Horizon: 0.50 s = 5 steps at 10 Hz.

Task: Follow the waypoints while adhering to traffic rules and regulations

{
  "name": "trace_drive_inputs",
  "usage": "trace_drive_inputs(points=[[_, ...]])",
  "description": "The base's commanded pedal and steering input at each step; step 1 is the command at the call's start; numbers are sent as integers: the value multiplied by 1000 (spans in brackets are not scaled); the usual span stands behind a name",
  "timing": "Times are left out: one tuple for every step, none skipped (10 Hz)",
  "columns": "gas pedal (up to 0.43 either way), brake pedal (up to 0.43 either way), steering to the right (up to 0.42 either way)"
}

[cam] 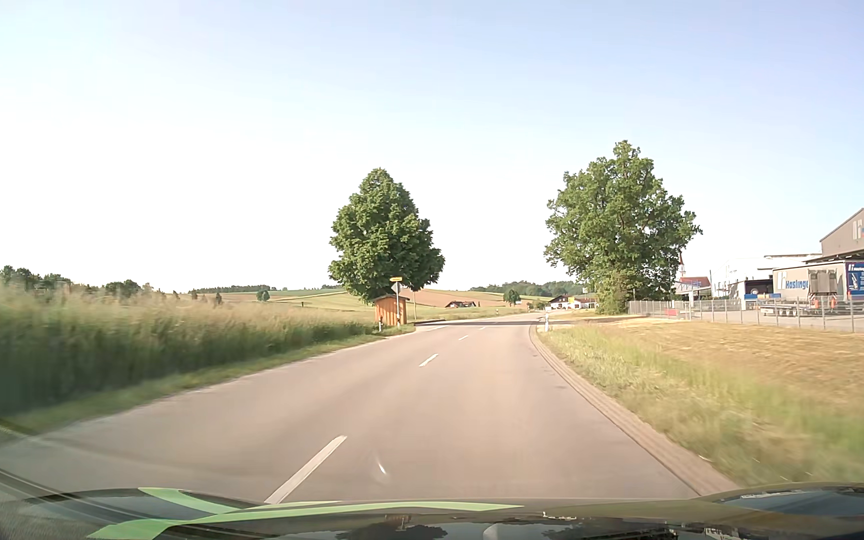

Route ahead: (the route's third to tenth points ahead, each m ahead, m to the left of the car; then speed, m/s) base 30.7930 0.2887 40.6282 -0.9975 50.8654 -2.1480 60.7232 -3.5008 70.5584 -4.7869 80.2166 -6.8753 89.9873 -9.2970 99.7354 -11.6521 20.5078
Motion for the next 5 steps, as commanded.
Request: trace_drive_inputs(points=[[87,0,16],[20,0,16],[20,0,16],[20,0,15],[28,0,14]])
